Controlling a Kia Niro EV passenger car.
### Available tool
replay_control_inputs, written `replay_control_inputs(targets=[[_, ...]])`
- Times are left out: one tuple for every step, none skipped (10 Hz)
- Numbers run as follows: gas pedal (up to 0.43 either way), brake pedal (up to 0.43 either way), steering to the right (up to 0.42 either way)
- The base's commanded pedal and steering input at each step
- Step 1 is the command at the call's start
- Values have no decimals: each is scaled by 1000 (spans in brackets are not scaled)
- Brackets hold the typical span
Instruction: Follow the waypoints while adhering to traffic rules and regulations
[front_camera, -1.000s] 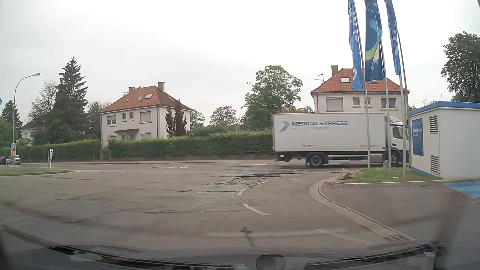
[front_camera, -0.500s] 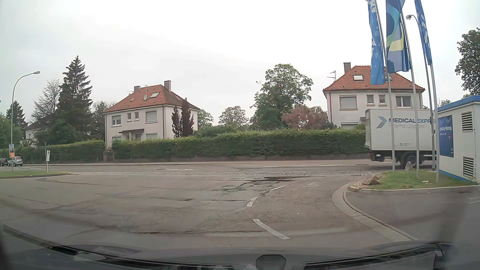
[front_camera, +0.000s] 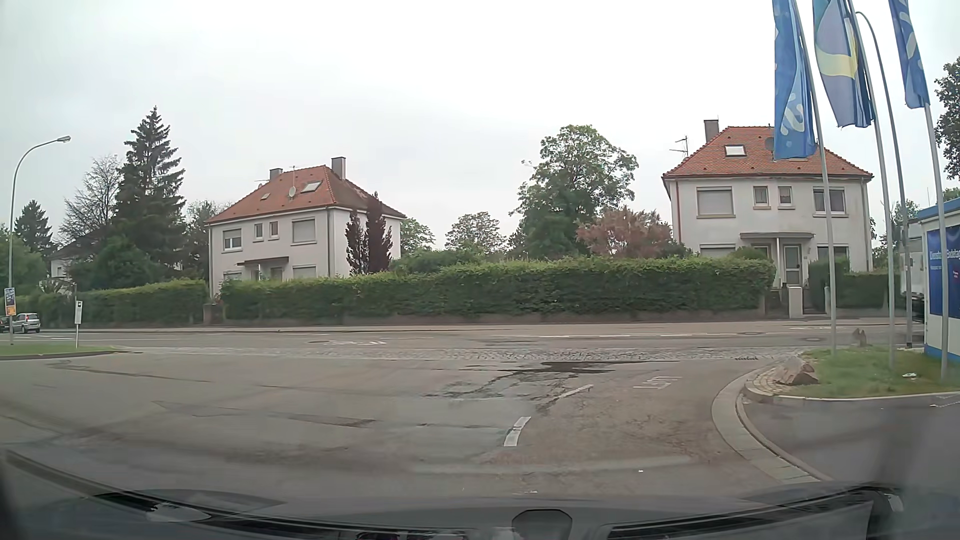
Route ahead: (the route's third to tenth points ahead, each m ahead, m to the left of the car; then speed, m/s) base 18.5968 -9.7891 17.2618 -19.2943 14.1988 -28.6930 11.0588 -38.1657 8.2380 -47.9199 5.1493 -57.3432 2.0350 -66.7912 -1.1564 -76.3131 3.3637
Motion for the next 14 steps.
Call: replay_control_inputs(targets=[[0,0,32],[0,0,48],[0,0,56],[0,0,60],[0,0,60],[0,0,58],[0,0,58],[0,0,62],[0,0,69],[0,0,76],[0,18,89],[0,61,103],[0,91,115],[0,122,133]])
